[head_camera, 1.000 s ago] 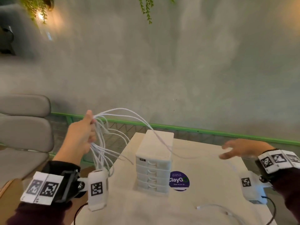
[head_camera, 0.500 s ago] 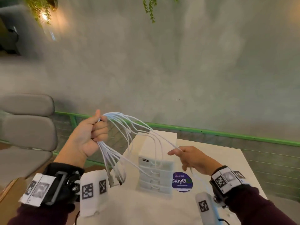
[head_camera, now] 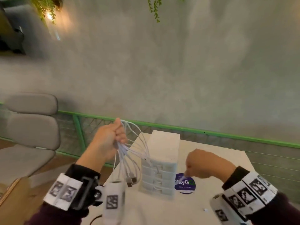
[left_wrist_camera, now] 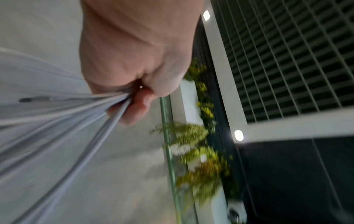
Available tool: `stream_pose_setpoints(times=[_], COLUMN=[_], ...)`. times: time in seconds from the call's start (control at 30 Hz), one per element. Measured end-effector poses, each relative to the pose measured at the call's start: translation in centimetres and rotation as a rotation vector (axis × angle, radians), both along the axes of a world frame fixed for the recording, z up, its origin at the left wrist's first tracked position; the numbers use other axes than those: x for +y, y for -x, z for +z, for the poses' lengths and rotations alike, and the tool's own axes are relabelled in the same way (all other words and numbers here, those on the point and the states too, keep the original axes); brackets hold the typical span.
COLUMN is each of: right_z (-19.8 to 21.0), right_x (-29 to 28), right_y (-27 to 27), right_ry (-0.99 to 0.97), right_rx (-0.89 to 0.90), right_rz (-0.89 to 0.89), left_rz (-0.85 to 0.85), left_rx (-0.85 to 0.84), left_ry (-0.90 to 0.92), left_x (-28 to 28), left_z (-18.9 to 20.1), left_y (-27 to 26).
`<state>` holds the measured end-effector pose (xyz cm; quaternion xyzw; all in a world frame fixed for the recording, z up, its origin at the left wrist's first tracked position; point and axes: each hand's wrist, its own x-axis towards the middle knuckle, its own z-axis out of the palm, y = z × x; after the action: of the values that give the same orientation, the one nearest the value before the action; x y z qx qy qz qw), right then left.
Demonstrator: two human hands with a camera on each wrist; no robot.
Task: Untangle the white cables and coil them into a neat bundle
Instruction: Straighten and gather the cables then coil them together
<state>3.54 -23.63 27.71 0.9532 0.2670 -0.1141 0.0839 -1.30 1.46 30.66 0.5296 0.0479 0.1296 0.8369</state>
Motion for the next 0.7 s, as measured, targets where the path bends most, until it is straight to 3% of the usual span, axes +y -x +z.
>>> stream_pose_setpoints(times=[0.1,0.23,0.33,0.43,0.57,0.7], right_z=[2.4,4.6,4.6,4.2,4.9,6.9], right_x=[3.8,6.1,5.3,5.0,4.1,-0.9], right_y=[2.9,2.7,1.9,1.8,0.5,-2.8], right_ry=[-0.087,-0.231,-0.563,-0.806,-0.835,-0.771], right_rx=[-0.073,-0.131,-0.020,0.171,0.240,0.053], right_rz=[0.164,0.159,0.045,0.011,0.039,-0.068], left_rz=[-0.005,0.031,0.156,0.177,-0.053,-0.100], left_rx=[0.065,0.060,0.053,0.091,0.210,0.273], left_ry=[-0.379,-0.539,-0.651,-0.779,-0.602,-0.562], left_x=[-5.2,-7.6,-7.7,-8.5,-8.6,-4.9], left_z=[-0.8,-2.3,-2.9,-2.9,-3.8,-4.3], left_y=[-0.2,-0.5,-0.3,-0.2,-0.5,0.0])
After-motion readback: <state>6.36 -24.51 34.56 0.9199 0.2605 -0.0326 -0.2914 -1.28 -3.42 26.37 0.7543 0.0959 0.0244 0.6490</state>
